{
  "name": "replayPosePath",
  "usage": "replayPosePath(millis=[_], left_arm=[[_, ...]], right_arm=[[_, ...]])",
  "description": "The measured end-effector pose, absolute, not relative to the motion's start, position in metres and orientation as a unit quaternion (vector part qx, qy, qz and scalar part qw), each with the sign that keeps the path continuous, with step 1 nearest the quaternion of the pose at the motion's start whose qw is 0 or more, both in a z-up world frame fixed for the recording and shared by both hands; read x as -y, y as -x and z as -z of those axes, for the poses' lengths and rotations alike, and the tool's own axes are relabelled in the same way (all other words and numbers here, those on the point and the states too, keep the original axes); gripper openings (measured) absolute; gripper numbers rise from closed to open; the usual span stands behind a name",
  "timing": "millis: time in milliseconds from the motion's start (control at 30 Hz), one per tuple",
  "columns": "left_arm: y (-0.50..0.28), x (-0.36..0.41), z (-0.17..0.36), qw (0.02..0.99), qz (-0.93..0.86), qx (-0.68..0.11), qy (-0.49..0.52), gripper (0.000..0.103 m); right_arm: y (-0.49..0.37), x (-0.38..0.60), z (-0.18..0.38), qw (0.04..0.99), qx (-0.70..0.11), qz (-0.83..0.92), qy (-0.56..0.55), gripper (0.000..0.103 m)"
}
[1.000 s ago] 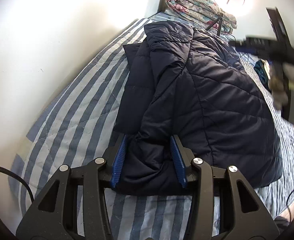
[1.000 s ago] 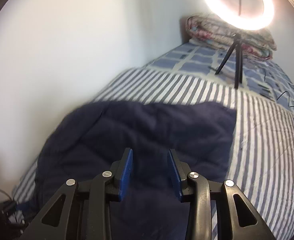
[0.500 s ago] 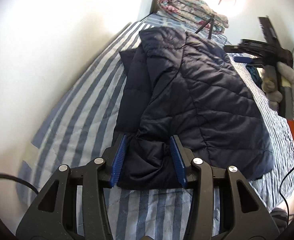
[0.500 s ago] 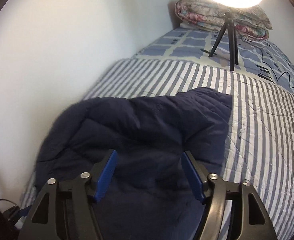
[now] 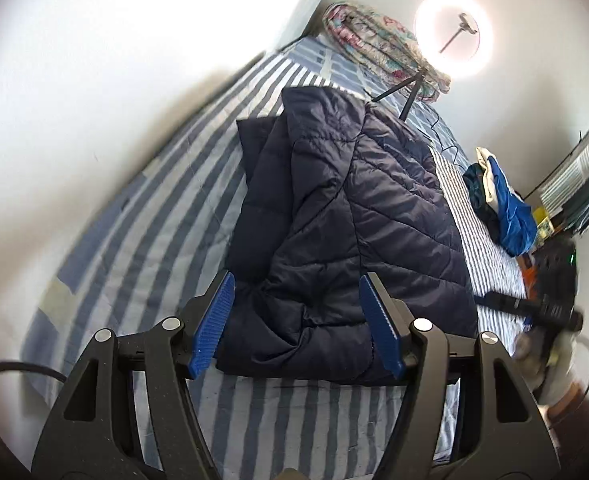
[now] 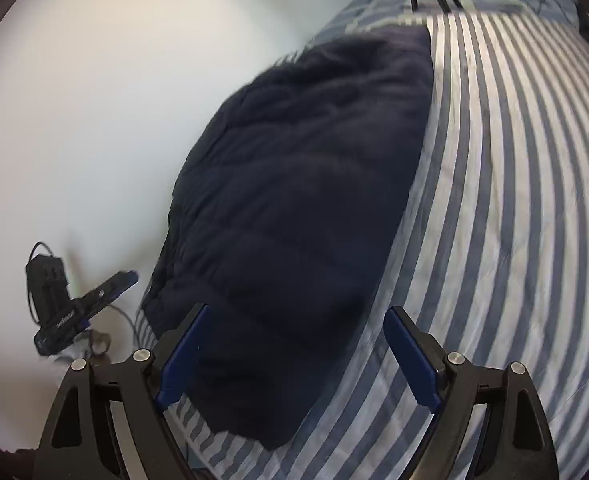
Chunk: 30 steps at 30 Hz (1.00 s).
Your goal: Fold large clothes
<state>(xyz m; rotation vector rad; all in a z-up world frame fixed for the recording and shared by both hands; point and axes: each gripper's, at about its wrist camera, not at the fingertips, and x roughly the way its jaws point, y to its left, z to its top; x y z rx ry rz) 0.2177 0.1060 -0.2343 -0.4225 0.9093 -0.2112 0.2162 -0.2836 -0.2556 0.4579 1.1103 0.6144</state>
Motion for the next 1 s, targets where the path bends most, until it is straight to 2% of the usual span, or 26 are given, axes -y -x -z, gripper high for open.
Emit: replayPosePath(millis=[167, 267, 333, 367, 433, 500, 600, 800, 1000], left_arm=[[-0.225, -0.105, 0.246, 0.861, 0.099, -0.451, 0.213, 0.066], [-0.231, -0.1, 0.253, 0.859, 0.096, -0.459, 0.206, 0.065], [-0.234, -0.097, 0.26, 0.854, 0.097, -0.469, 0.204, 0.055], [-0.236, -0.096, 0.264, 0.85, 0.099, -0.475, 0.204, 0.053], [-0.237, -0.092, 0.272, 0.847, 0.098, -0.484, 0.198, 0.041], [-0.235, -0.089, 0.278, 0.844, 0.104, -0.487, 0.2, 0.037], [-0.23, -0.079, 0.281, 0.842, 0.114, -0.49, 0.195, 0.03], [-0.211, -0.062, 0.282, 0.835, 0.135, -0.497, 0.193, 0.02], [-0.185, -0.041, 0.279, 0.826, 0.158, -0.504, 0.195, 0.013]], right_arm=[[-0.2, 0.279, 0.275, 0.752, -0.516, -0.314, -0.264, 0.088], [-0.193, 0.266, 0.283, 0.742, -0.524, -0.324, -0.265, 0.083], [-0.19, 0.26, 0.287, 0.738, -0.529, -0.327, -0.262, 0.079], [-0.188, 0.259, 0.288, 0.738, -0.53, -0.327, -0.261, 0.075], [-0.192, 0.256, 0.289, 0.738, -0.534, -0.322, -0.259, 0.063], [-0.196, 0.256, 0.288, 0.742, -0.535, -0.316, -0.253, 0.042], [-0.197, 0.259, 0.281, 0.751, -0.538, -0.308, -0.229, 0.03], [-0.195, 0.264, 0.261, 0.762, -0.542, -0.299, -0.19, 0.021], [-0.171, 0.288, 0.245, 0.767, -0.55, -0.293, -0.153, 0.018]])
